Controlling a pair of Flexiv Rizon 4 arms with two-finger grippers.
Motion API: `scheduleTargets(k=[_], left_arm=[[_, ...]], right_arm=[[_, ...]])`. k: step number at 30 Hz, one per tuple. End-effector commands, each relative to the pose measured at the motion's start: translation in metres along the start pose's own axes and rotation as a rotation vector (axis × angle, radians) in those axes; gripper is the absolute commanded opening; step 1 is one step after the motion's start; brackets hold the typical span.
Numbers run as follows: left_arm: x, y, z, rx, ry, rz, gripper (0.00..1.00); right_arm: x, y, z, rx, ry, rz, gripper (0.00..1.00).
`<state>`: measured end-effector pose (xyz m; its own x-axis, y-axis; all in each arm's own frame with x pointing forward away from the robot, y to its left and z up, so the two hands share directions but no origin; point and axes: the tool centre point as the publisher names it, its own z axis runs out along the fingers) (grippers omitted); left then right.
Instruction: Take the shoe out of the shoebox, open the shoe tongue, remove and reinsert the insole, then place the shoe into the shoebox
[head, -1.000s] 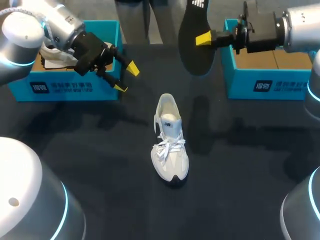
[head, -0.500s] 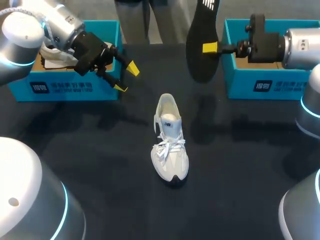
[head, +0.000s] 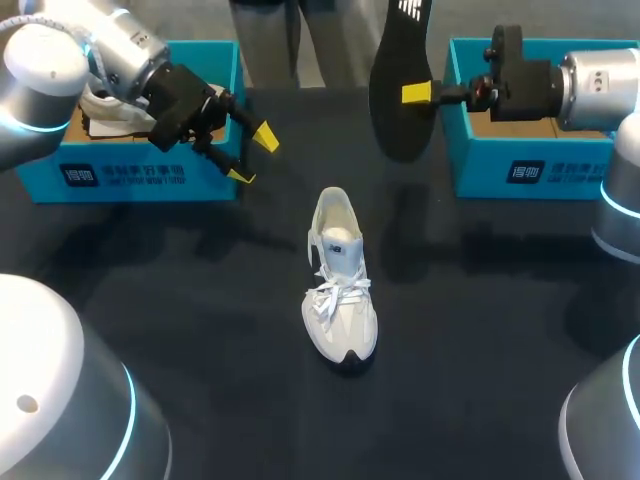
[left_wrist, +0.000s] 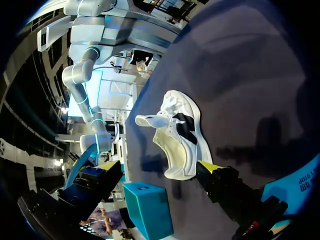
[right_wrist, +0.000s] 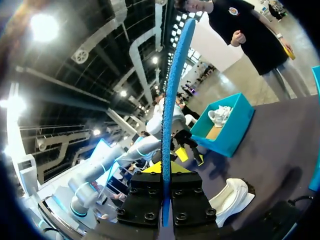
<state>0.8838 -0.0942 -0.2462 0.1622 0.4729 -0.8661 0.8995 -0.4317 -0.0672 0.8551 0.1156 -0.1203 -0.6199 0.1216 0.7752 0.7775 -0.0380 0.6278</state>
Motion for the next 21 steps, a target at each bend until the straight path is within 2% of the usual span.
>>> scheduleTargets(k=[1, 8, 14, 21], left_arm=[[0.0, 0.0, 0.0, 0.0, 0.003, 0.001, 1.0], [0.006, 0.006, 0.001, -0.009, -0.033, -0.018, 1.0], [0.017, 0.011, 0.003, -0.013, -0.016, -0.029, 1.0], [0.017, 0.017, 0.0, -0.007, 0.008, -0.018, 1.0]], right_arm=[[-0.006, 0.004, 0.007, -0.016, -0.01, -0.043, 0.0], [-0.017, 0.008, 0.016, -0.027, -0.005, -0.087, 0.0], [-0.026, 0.005, 0.024, -0.03, -0.008, -0.121, 0.0], [-0.038, 0.001, 0.032, -0.006, -0.033, -0.191, 0.0]])
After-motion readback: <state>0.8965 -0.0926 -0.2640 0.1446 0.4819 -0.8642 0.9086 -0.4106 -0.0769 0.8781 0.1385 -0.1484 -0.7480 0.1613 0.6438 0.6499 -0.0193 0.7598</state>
